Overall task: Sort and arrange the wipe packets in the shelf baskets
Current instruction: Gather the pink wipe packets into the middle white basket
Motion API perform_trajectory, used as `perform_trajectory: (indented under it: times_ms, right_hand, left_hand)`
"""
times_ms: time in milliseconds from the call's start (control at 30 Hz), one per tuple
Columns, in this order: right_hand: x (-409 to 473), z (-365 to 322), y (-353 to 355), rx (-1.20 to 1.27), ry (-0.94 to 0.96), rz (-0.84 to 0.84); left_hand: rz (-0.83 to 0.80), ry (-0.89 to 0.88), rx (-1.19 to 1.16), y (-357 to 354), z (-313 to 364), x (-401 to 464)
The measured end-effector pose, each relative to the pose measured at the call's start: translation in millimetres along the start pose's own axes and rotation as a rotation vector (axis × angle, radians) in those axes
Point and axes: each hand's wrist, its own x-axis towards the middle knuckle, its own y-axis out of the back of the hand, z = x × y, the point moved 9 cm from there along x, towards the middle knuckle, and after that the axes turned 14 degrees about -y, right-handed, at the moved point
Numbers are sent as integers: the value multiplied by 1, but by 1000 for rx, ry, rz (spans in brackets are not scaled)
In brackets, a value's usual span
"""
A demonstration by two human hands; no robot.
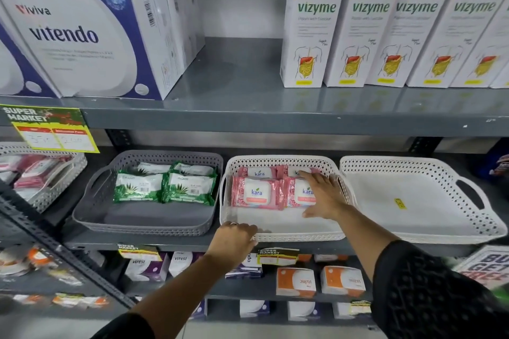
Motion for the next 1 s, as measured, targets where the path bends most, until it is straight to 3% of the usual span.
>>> perform_trajectory:
  times_ms: [167, 433, 833, 1000]
  right_hand:
    - [3, 1, 5, 43, 22, -11]
    - [10, -15, 45, 136, 21, 251]
    - [9, -22, -17, -89, -26, -91]
    - [8, -14, -36, -80, -1, -85]
  left_hand:
    - [-2, -42, 30, -1, 1, 0]
    - [-34, -94, 9, -5, 1, -1]
    - [-31, -55, 32, -8, -4, 0]
    - [-46, -29, 24, -9, -4, 0]
